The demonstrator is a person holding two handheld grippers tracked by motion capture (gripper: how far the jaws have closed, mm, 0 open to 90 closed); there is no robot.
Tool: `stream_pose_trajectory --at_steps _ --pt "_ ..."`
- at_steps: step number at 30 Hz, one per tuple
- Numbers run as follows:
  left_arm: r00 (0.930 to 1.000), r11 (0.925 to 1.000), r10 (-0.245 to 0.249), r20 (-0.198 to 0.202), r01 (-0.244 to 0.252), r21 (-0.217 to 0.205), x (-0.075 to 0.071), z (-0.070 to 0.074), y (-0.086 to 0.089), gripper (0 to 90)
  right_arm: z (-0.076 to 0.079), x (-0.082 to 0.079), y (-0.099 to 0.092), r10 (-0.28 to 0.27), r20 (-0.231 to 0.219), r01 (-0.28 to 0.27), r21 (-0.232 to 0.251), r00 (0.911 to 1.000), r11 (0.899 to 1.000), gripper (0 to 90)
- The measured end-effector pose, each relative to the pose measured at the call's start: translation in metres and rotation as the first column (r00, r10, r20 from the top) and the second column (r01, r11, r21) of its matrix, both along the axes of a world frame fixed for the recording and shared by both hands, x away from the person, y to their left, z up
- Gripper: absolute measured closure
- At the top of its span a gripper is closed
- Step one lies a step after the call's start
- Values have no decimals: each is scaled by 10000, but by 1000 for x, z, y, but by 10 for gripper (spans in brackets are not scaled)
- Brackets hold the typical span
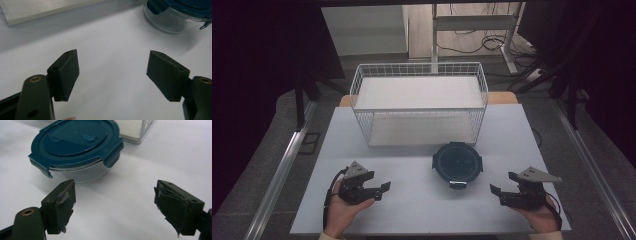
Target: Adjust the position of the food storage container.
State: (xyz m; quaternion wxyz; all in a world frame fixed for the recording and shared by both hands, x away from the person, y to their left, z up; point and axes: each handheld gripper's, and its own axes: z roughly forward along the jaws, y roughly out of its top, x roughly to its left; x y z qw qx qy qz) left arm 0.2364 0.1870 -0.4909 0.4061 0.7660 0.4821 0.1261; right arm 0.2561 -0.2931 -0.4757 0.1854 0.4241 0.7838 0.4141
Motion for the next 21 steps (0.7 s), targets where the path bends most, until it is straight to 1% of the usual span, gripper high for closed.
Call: stream_pose_trajectory --at_steps 2,4,10,11,12,14,16,17,18,19,21 --pt "10000 10000 35 -13 -35 -20 0 1 1 259 0 1 -1 -51 -81 50 -66 10000 10000 178" --pt "10000 10000 80 58 -80 -14 -2 2 2 259 0 2 -2 18 -91 -18 -10 10000 10000 183" --pt "9998 9998 187 5 -187 -71 -7 3 7 257 4 6 1 1 -15 0 75 10000 10000 194" --pt "9998 9998 204 -37 -204 -54 -8 3 8 255 4 7 2 10 -56 -10 50 10000 10000 198" --pt "9997 9997 260 -38 -260 -7 -11 3 9 253 4 9 3 46 -191 -46 21 9998 10000 200" --pt "9995 9995 307 -23 -307 -10 -12 4 9 253 4 10 4 51 -254 -50 6 9997 10000 202" --pt "9991 9992 409 144 -409 13 -13 5 5 254 4 10 5 25 -438 -21 97 9990 10000 207" --pt "9992 9993 376 161 -376 19 -13 5 3 254 4 10 5 -77 -501 83 119 9987 9999 209" --pt "9996 9997 260 141 -261 42 -12 5 1 253 4 10 6 -50 -530 59 169 9986 9998 213" --pt "9997 9998 177 140 -178 84 -12 5 0 252 4 10 6 -15 -562 23 148 9984 9999 216" --pt "9997 9998 161 156 -162 100 -12 5 -1 252 4 11 7 -20 -596 24 67 9982 10000 216"
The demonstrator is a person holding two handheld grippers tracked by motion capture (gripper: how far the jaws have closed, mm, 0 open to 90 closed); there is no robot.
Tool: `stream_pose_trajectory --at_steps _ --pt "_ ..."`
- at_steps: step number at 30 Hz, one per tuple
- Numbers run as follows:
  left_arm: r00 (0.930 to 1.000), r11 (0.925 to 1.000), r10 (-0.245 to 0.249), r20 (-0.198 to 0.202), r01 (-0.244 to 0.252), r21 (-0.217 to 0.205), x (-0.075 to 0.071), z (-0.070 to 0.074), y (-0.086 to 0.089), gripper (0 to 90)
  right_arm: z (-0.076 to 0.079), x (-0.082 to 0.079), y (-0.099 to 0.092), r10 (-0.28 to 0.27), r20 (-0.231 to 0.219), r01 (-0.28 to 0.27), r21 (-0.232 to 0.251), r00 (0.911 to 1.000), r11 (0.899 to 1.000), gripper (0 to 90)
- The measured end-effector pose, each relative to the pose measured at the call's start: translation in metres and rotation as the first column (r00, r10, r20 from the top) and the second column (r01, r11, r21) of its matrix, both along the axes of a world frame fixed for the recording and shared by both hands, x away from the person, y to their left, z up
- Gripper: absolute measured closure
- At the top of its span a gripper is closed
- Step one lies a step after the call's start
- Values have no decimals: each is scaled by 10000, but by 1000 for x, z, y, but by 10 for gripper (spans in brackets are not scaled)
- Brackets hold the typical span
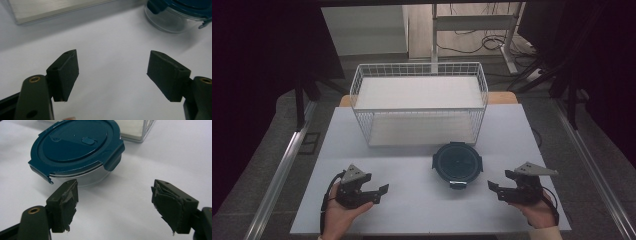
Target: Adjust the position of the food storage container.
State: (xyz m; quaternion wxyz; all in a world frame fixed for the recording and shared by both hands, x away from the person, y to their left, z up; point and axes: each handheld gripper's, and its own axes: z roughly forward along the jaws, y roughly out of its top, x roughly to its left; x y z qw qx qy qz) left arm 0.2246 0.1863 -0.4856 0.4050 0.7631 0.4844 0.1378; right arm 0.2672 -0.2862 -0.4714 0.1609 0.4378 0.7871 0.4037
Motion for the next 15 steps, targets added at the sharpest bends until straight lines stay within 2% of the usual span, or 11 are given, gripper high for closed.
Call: stream_pose_trajectory --at_steps 10,11,12,13,15 --pt "9989 9988 463 32 -462 -135 -1 5 10 233 3 7 4 115 -33 -115 -79 9999 9999 229" --pt "9955 9956 933 -155 -935 -109 0 5 13 235 5 8 5 92 -3 -92 -74 10000 9999 235" --pt "9955 9956 933 -155 -935 -109 0 5 13 235 5 8 5 92 -3 -92 -74 10000 9999 235" --pt "9932 9936 1079 -432 -1091 -276 1 5 14 225 6 10 7 59 -31 -59 -71 10000 10000 241" --pt "9940 9949 897 -634 -924 -410 2 6 13 215 7 12 12 189 75 -186 -353 9998 9992 265"
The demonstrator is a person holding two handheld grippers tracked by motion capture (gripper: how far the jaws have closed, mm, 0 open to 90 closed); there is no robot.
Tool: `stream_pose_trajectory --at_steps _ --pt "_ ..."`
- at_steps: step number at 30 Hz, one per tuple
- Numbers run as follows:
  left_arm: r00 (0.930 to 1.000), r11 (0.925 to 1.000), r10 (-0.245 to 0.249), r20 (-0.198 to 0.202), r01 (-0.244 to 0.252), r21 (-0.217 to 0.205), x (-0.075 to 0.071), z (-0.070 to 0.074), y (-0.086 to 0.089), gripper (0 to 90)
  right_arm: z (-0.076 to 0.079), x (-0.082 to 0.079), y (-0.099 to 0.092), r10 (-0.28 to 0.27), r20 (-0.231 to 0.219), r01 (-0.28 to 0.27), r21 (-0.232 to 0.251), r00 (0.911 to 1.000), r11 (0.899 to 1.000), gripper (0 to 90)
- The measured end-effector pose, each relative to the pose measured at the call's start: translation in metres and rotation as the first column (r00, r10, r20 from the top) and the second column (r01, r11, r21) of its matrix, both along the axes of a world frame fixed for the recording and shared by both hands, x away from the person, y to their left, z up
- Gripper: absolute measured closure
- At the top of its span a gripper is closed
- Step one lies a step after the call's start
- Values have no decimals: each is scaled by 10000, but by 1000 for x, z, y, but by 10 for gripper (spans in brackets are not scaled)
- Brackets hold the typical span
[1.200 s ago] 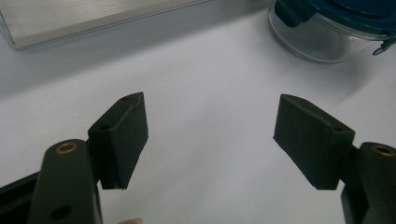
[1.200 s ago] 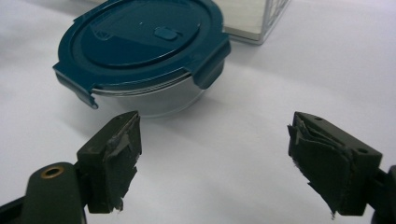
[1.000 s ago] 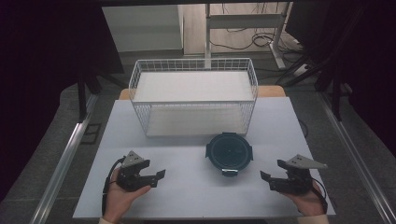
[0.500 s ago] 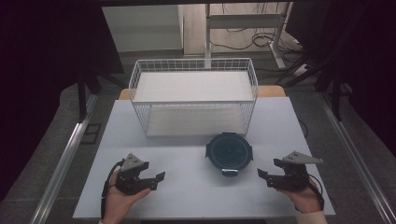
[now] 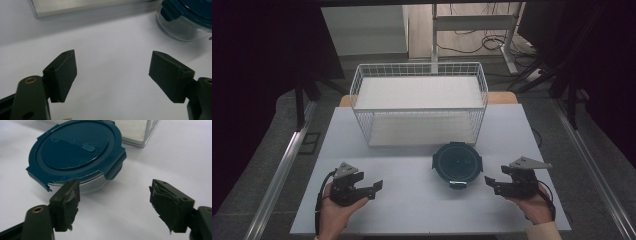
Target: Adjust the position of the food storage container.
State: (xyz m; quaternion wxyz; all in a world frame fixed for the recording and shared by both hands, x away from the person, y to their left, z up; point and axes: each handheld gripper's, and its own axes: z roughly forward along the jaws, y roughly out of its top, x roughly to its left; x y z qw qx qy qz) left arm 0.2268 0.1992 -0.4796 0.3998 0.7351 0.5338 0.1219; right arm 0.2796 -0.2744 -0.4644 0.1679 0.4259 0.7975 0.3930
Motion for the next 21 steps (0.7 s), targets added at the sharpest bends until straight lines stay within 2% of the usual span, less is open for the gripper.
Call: stream_pose_trajectory --at_steps 5,9,13,17,21 --pt "9993 9993 -364 29 364 -90 1 1 -2 234 10 7 11 94 269 -94 -17 9996 10000 285" --pt "9988 9988 -475 79 474 81 1 2 -4 231 20 13 16 163 364 -165 61 9992 9998 295" --pt "9991 9989 -401 169 396 267 2 1 -5 223 26 23 16 -153 244 158 -214 9996 9996 326" --pt "9992 9993 -327 244 322 205 3 0 -8 197 27 35 14 -199 48 200 -189 9998 9996 354" --pt "9980 9978 -597 217 591 291 3 -1 -13 191 29 49 16 -348 -208 342 -266 9992 9991 390"
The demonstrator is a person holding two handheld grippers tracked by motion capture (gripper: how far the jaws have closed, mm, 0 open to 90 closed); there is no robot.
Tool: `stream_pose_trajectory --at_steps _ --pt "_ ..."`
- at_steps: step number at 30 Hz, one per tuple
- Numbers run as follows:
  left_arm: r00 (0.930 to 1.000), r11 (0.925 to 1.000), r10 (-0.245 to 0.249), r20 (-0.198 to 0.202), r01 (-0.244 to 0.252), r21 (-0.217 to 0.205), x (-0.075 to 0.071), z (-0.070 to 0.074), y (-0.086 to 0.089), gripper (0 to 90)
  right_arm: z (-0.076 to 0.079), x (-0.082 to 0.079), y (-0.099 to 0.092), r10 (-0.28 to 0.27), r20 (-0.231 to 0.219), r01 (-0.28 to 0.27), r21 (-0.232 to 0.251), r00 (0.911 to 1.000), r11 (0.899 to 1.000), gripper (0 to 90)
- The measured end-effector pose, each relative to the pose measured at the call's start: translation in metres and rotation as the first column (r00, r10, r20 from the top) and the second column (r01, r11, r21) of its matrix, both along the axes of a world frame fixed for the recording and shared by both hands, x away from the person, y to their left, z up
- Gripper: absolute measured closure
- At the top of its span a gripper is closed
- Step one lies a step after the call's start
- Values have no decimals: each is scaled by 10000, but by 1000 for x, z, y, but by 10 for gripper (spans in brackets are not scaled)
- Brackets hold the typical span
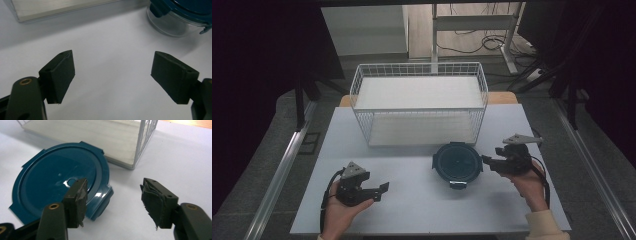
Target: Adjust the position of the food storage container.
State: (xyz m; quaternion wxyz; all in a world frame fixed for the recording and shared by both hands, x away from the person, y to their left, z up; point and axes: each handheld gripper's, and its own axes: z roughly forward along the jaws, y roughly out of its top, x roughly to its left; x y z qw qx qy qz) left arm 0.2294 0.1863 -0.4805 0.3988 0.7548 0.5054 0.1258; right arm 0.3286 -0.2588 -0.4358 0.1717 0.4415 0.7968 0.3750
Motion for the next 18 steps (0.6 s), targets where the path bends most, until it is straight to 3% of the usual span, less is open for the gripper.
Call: stream_pose_trajectory --at_steps 5,7,10,16,18 --pt "10000 10000 37 -5 -37 75 0 -1 2 190 1 17 3 -140 -83 138 -269 9999 9995 471" --pt "9995 9997 226 200 -228 83 0 0 3 188 0 23 4 -139 -168 134 -316 9998 9994 522" --pt "9990 9995 309 322 -311 37 -1 1 3 192 -5 32 8 -137 -337 117 -589 9993 9982 645" --pt "9998 9999 129 158 -130 69 0 -2 0 189 -22 49 24 117 -629 -204 -1385 9979 9901 864" --pt "9998 9999 139 167 -140 45 0 -1 1 189 -25 51 27 165 -727 -272 -1475 9972 9887 891"
